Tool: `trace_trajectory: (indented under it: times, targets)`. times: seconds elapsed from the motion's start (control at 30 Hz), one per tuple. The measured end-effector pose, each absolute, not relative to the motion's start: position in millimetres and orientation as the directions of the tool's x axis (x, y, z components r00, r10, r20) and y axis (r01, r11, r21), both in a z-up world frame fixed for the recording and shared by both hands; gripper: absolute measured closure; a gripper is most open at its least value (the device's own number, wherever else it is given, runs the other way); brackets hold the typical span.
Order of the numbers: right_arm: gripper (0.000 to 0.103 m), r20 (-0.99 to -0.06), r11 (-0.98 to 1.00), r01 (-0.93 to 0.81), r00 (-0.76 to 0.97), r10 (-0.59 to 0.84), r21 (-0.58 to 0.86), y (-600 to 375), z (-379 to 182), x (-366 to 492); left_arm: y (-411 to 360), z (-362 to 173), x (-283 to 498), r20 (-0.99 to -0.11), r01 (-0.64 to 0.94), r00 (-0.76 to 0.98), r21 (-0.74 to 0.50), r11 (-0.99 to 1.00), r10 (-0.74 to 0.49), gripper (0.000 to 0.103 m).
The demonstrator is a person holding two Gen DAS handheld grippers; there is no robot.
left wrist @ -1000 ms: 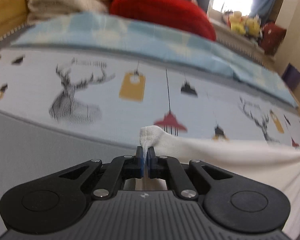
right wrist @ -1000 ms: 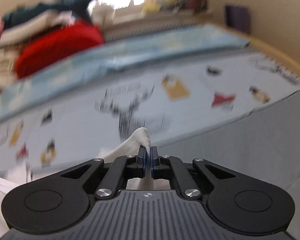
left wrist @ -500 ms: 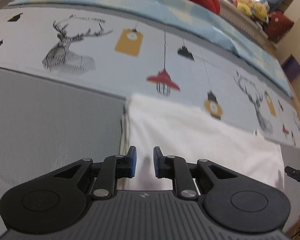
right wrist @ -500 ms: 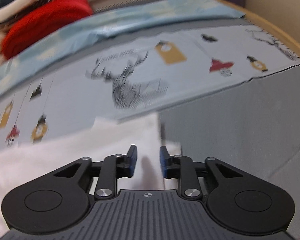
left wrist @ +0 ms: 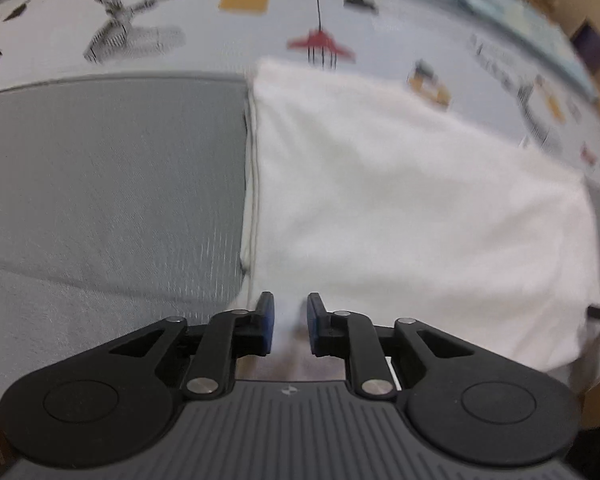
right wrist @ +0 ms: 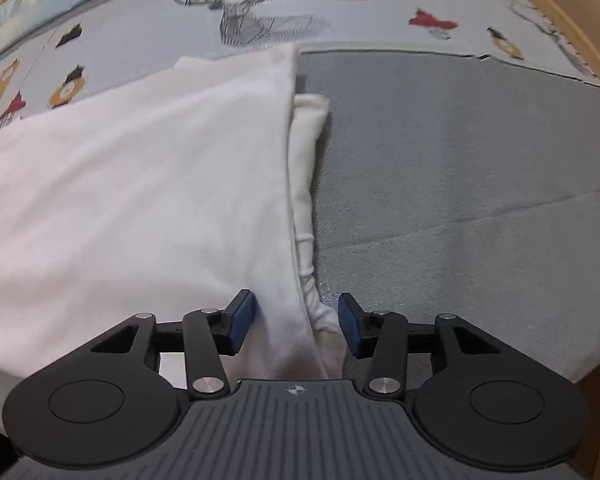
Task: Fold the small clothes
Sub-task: 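Release the hem with both grippers and press the fold flat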
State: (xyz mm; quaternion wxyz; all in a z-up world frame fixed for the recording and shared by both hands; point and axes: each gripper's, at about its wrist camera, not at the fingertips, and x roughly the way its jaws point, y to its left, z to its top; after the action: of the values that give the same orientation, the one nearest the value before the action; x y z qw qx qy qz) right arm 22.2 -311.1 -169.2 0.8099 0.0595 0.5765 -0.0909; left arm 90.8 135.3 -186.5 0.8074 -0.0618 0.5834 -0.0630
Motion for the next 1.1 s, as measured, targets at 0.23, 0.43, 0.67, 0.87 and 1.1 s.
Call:
trace_trajectory:
  times: [0.23, 0.43, 0.67, 0.87, 1.1]
  targets:
    - [0.056, -0.963, 0.985, 0.136, 0.234, -0.133, -0.103, -306, -182, 17, 143, -208, 83, -0.970, 0.063, 0.207, -0.113, 0.992, -0.124, 0.069]
    - [0.057, -0.879, 0.984, 0.153, 0.453, -0.150, -0.090, -317, -127, 11, 152, -211, 80, -0.969, 0.068, 0.206, -0.127, 0.990, -0.138, 0.076]
    - [0.056, -0.651, 0.961, 0.264, 0.744, -0.151, 0.079, -356, -66, -28, 169, -193, 98, -0.925, -0.075, 0.331, -0.224, 0.972, -0.188, 0.048]
    - [0.056, -0.587, 0.938, 0.301, 0.796, -0.147, 0.173, -367, -60, -41, 173, -203, 127, -0.914, -0.142, 0.323, -0.302, 0.943, -0.245, 0.046]
    - [0.056, -0.610, 0.936, 0.315, 0.777, -0.158, 0.158, -372, -68, -34, 172, -222, 155, -0.920, -0.149, 0.266, -0.335, 0.930, -0.289, 0.046]
